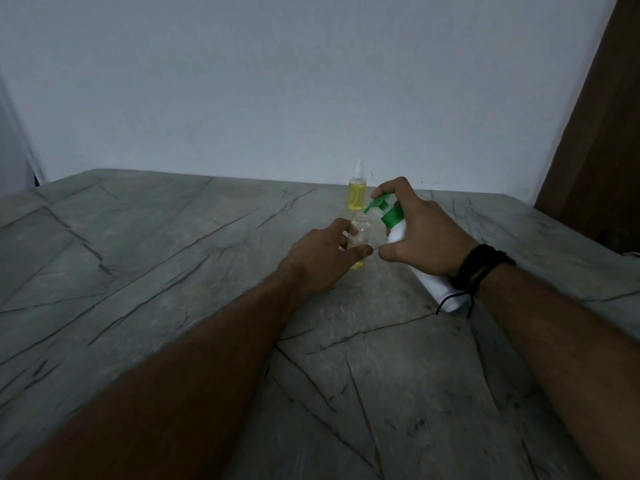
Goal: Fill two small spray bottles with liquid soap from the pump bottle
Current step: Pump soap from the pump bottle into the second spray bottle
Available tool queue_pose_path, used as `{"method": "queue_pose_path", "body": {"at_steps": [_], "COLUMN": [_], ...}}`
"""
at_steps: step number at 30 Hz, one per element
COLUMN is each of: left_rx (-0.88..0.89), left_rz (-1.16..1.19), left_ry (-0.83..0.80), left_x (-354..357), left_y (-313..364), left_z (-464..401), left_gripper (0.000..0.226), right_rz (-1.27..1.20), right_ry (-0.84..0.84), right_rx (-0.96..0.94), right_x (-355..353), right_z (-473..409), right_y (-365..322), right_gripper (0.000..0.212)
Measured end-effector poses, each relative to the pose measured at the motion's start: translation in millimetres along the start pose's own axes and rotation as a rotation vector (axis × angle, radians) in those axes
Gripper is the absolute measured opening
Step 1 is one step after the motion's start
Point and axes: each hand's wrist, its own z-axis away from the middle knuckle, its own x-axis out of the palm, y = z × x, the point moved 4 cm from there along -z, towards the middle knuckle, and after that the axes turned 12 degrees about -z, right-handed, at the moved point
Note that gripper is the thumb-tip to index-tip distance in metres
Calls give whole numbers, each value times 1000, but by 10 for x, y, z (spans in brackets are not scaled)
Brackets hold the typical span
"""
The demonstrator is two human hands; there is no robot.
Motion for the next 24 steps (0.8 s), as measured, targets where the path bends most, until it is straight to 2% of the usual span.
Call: {"method": "queue_pose_path", "body": {"at_steps": [6,24], "left_rx": [-3,4], "left_rz": [6,-11], "left_ry": [-1,-4], "left_x": [4,-6], "left_y": [-8,-8], "left_z": [3,-2], "left_gripper": [51,51], "right_rz": [7,-3], "right_ry": [-3,9], "right_rx": [-2,1], "right_x": [5,-5], "right_z": [1,-1], "right_y": [4,18], "right_gripper": [76,71]}}
